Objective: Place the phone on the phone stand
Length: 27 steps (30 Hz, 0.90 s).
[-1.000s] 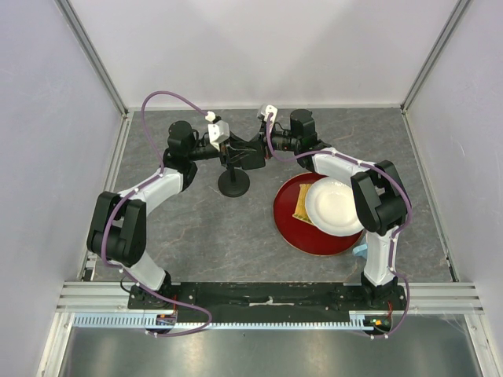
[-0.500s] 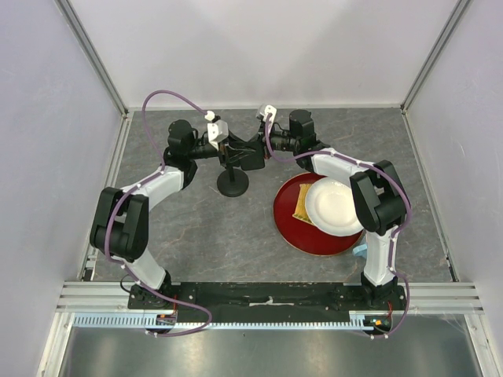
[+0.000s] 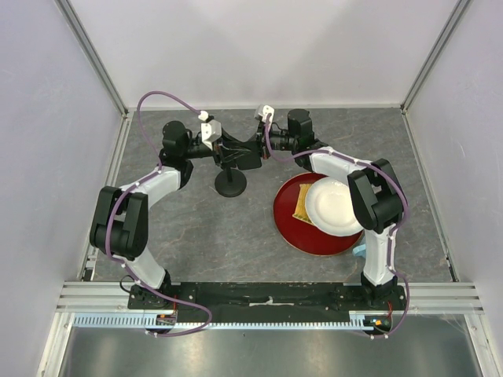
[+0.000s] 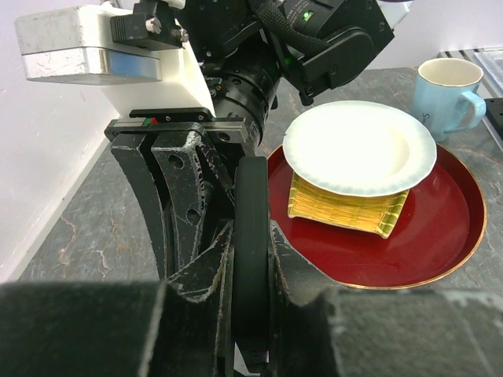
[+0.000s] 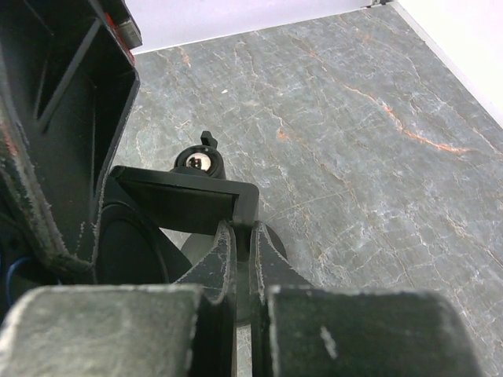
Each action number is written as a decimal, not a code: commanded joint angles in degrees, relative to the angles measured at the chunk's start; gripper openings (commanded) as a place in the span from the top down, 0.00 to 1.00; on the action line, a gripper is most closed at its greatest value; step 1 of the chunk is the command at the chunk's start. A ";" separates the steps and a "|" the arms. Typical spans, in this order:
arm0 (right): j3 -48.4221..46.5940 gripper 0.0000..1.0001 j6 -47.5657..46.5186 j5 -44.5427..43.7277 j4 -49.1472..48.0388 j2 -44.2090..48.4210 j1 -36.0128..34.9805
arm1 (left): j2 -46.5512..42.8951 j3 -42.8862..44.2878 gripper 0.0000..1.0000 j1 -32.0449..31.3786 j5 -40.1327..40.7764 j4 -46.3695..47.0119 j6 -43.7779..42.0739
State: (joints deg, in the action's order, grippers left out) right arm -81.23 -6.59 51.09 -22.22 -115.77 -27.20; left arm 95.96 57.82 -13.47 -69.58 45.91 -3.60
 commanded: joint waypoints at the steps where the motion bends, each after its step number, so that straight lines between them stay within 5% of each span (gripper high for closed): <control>1: -0.94 1.00 1.58 6.47 5.52 -4.03 0.92 | -1.39 0.45 0.98 3.01 3.13 5.95 0.34; 14: -0.43 1.00 3.86 -2.21 1.66 -4.65 -0.48 | -3.15 -1.31 0.98 4.07 7.00 5.43 4.83; 22: 11.96 1.00 6.41 -37.97 -20.48 -0.52 -6.10 | -8.51 -5.17 0.98 2.06 27.27 -5.11 3.69; 27: 16.98 1.00 7.91 -57.22 -29.17 0.63 -10.93 | -11.76 -1.14 0.98 -5.05 42.66 -19.96 -7.12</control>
State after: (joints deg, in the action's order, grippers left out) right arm -68.49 -1.56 23.14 -47.22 -114.45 -34.26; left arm 86.70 52.60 -13.39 -51.48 33.65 0.10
